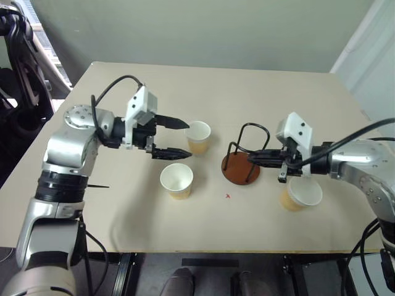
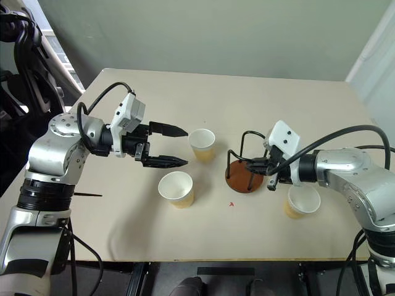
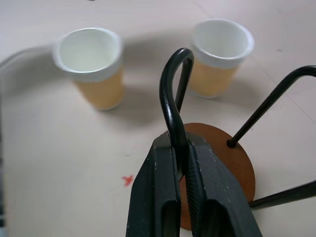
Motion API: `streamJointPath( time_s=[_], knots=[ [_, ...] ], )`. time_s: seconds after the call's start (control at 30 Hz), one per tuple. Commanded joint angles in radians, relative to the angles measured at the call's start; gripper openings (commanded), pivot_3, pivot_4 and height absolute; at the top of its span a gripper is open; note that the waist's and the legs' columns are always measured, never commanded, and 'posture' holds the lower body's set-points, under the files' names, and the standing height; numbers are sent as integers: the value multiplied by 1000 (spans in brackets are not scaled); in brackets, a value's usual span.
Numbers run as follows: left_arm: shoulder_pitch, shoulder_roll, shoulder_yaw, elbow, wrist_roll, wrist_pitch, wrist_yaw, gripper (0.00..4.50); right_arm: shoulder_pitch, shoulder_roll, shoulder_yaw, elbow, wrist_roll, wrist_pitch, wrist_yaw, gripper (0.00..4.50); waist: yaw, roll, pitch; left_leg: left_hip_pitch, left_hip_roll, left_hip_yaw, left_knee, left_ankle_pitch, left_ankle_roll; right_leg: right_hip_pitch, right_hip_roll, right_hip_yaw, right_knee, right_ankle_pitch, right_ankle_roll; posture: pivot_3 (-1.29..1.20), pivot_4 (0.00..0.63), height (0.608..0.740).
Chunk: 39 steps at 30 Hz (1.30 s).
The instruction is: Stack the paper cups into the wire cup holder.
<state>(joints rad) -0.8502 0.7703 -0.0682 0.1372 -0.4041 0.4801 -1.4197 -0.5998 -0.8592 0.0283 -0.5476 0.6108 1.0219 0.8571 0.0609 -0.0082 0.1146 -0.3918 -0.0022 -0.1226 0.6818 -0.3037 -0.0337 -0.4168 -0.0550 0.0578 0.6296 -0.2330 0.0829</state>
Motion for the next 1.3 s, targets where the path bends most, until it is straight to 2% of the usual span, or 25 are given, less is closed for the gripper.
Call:
streamJointPath(
  time_s=[0.03,0.53,0.7,0.8,1.03,1.3],
  knots=[
    [-35,5,-9,-4,1,-9,-21,4500,-6,-25,10,-55,24,-9,26,11,0,0,0,0,0,0,0,0,0,0,0,0,0,0,0,0,150,740],
    [-51,-4,-4,5,13,-18,4,4500,9,-47,137,-13,-67,-109,57,11,-3,0,0,0,0,0,0,0,0,0,0,0,0,0,0,0,150,740],
    [-46,-1,-3,3,13,-18,12,4500,27,-64,151,3,-93,-130,78,1434,-3,0,0,0,0,0,0,0,0,0,0,0,0,0,0,0,150,740],
    [-47,-1,-3,4,13,-18,13,4500,34,-69,149,5,-100,-134,81,2534,-3,0,0,0,0,0,0,0,0,0,0,0,1,0,0,0,150,740],
    [-49,-7,-7,11,17,-24,18,4500,43,-71,73,-12,-49,-89,68,2534,-3,0,0,0,0,0,0,0,0,0,0,0,1,0,0,0,150,740],
    [-49,-14,-12,17,16,-34,17,4500,113,-145,-85,-95,52,-11,69,2534,-2,0,0,0,0,0,0,0,0,1,0,0,1,0,0,0,150,740]
  ],
)
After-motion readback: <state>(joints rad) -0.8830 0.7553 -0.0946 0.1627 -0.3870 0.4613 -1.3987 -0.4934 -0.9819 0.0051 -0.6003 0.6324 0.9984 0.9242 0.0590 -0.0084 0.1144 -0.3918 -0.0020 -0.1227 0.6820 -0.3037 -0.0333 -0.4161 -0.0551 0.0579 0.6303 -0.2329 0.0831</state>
